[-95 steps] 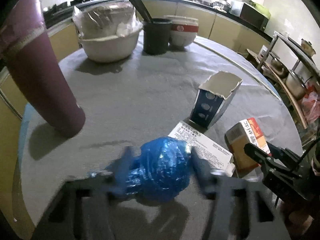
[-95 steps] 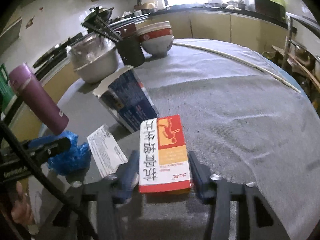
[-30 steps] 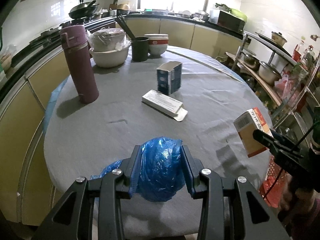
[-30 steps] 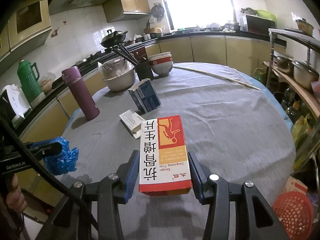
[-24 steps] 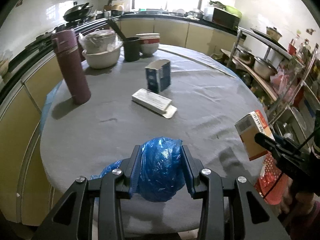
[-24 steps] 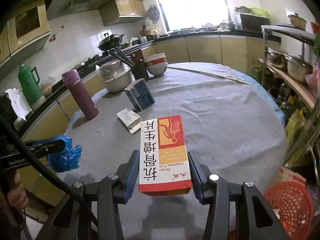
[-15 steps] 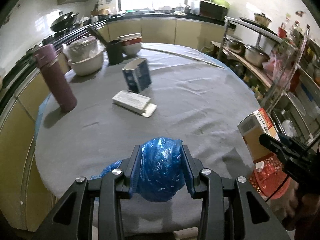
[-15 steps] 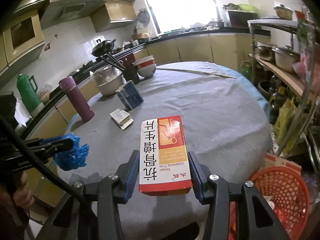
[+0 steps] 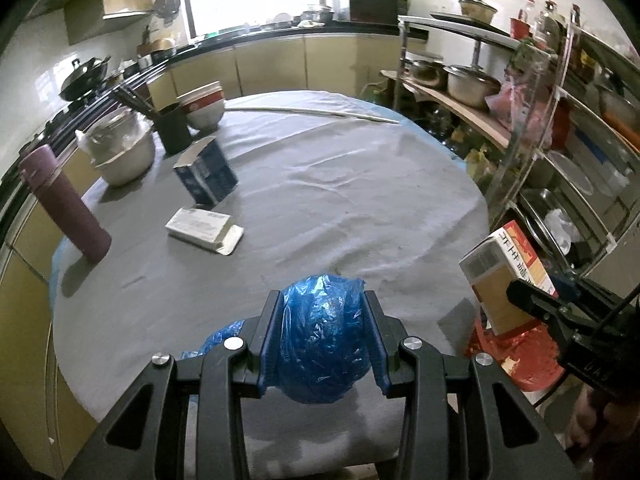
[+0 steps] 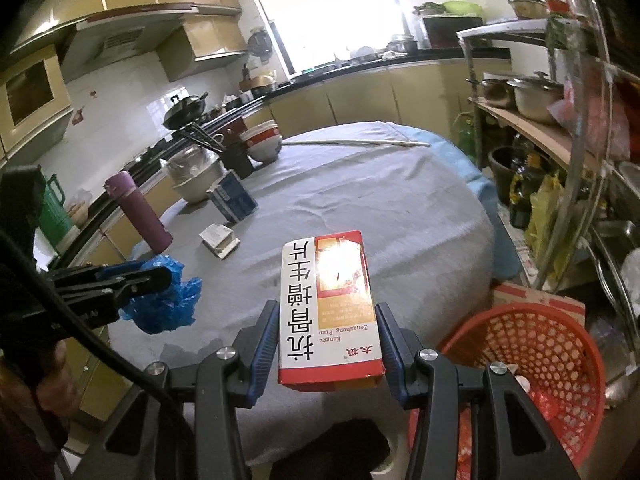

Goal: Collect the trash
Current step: 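Lift both held items and carry them toward the red basket, then lower the blue bag and orange-white box over the basket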

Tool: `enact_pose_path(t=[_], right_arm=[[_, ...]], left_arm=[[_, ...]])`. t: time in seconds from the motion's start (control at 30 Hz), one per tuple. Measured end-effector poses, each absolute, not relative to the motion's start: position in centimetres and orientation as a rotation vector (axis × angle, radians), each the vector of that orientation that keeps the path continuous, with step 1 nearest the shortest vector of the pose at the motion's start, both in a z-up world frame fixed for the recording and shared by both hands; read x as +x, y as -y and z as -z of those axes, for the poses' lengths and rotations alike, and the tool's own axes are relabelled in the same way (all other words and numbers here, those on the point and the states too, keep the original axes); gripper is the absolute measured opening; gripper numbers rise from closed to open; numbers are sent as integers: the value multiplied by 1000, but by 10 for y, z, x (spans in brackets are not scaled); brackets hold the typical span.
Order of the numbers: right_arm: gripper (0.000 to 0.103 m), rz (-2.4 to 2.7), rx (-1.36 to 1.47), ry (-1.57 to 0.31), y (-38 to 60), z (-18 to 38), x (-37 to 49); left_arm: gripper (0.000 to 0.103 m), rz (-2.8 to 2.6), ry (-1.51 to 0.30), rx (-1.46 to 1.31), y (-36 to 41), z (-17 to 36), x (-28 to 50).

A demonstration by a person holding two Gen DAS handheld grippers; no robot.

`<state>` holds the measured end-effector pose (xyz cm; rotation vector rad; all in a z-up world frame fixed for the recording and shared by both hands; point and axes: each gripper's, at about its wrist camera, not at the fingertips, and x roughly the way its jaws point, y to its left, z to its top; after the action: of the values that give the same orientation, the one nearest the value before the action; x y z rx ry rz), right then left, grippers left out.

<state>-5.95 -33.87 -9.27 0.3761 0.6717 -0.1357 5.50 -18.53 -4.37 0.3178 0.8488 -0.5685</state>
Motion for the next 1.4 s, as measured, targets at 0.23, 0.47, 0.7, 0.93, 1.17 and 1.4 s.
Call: enact_pose_path(t=[0.23,0.47,0.7,0.93,1.17,1.4], right_arm=[[50,182,427,-690,358,105,-79],[50,211,457,-689,368,108,-94],[50,234,484,-685,375,111,-103],[50,254,502,-685,381,113,-112],[50,279,525,-689,388,117,-123],[50,300,552,-697,394,123,-134]], left_arm=[[41,602,-848,354,203,46,47],[41,632,-844,389,221,48,37],[41,653,-844,419,233,50,30],[41,680,-843,448,246,53,22],[41,705,-843,472,259,56,16],[41,734,-845,503,273,61,9]])
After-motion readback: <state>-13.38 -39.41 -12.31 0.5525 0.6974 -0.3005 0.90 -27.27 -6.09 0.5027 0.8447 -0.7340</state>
